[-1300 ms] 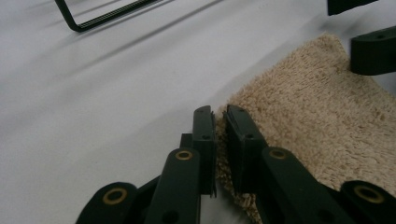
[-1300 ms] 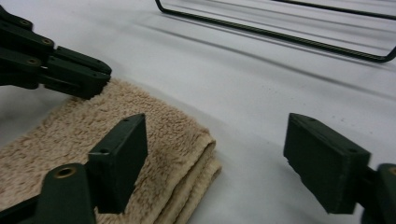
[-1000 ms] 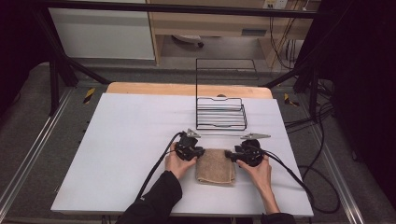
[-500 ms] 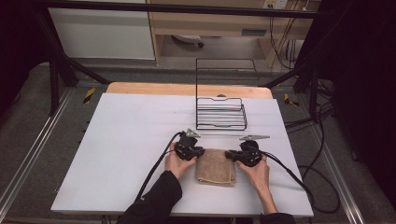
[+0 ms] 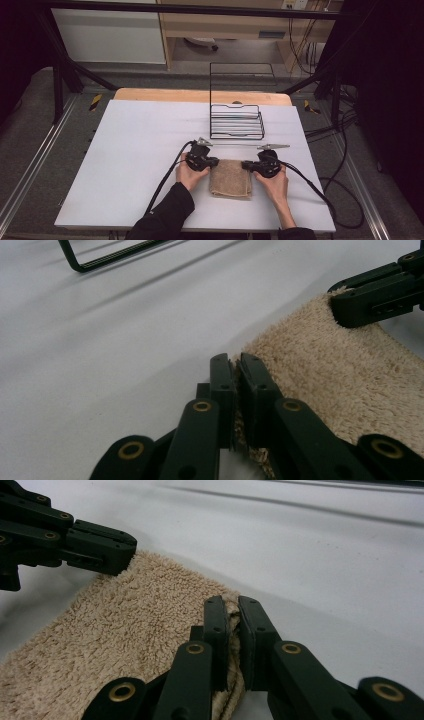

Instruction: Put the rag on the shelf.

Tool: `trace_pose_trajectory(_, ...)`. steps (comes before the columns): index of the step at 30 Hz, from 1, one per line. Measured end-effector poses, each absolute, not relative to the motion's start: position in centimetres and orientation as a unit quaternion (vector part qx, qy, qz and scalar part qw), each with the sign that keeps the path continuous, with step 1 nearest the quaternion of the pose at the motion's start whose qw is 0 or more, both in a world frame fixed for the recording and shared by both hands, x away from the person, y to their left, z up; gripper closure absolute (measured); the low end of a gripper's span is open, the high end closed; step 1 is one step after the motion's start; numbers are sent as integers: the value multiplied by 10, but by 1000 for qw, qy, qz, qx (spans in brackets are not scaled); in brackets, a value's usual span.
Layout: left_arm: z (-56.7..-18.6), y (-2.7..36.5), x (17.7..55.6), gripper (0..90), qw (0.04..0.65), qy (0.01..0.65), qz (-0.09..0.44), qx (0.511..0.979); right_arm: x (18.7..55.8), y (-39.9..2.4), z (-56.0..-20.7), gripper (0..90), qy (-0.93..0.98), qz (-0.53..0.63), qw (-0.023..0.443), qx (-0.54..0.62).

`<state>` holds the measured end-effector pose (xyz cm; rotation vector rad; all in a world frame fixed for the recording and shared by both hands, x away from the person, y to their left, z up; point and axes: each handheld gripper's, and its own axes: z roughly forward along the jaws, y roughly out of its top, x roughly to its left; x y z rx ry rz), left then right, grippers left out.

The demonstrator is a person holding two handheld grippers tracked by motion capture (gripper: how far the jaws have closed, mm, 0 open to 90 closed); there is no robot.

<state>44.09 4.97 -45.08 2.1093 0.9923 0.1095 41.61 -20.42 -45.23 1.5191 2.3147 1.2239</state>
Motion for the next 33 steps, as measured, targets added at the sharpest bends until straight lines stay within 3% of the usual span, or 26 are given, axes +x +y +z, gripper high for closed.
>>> trace_pose_trajectory(33, -416, 67, 411, 858, 459, 360, 82, 808, 393, -209, -417, 842, 750, 473, 89, 454)
